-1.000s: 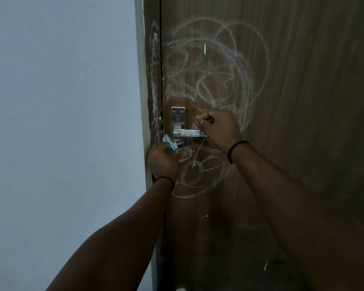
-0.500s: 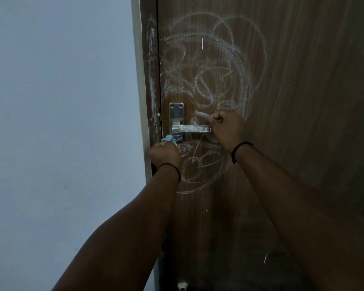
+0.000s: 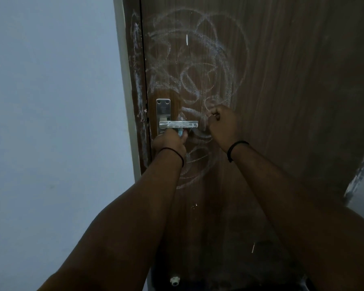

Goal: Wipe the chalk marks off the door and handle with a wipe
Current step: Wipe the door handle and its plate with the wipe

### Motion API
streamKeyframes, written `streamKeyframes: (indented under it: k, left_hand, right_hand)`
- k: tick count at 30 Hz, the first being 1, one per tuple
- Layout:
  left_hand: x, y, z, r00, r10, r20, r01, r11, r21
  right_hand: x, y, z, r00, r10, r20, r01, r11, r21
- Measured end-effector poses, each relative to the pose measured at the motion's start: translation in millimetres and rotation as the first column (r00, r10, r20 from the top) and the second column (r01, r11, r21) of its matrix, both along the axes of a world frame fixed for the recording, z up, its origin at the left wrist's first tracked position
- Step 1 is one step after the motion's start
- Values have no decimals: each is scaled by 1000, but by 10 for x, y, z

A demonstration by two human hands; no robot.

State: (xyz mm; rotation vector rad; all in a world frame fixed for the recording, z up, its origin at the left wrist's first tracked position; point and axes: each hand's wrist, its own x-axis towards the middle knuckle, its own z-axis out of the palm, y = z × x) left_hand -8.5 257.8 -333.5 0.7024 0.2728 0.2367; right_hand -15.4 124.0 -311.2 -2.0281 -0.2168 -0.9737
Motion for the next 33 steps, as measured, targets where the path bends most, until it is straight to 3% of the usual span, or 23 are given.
streamKeyframes:
  k: [5,9,16,19,22,26,30,33]
  left_hand:
    - [-71,-35,-186,991,72,-115,-80,995,-66]
    - [-108,-5,-129,998,4,-57,-15,980,-197]
    - [-23,-45,22,999,14,-46,-21,986,-164]
    - [-59,-18,-187,994,-47,-96,44,998,-34]
    - [-131,8,-350,976,-147,-159,165,980,108]
    - [-199,156,-340,978,-151,-147,189,933,305]
    - [-224,340,-285,977,-195,-84,211,846,491]
    - [-188,504,-322,998,-59,-37,70,801,594]
  right_hand:
    - [15,-119,-110,999,-2,-38,2,1000,-3]
    - [26,-83,-125,998,1,-69,-2,1000,-15]
    - [-27,80,-190,998,-33,-53,32,999,-17]
    - [-12,232,-330,980,49,-195,-36,997,72]
    - [-7,463,-494,844,352,-406,-180,897,404]
    - [61,684,-582,844,413,-344,-145,791,594]
    - [148,771,-548,856,394,-336,-84,746,661]
    - [160,871,-516,900,354,-254,-75,699,711]
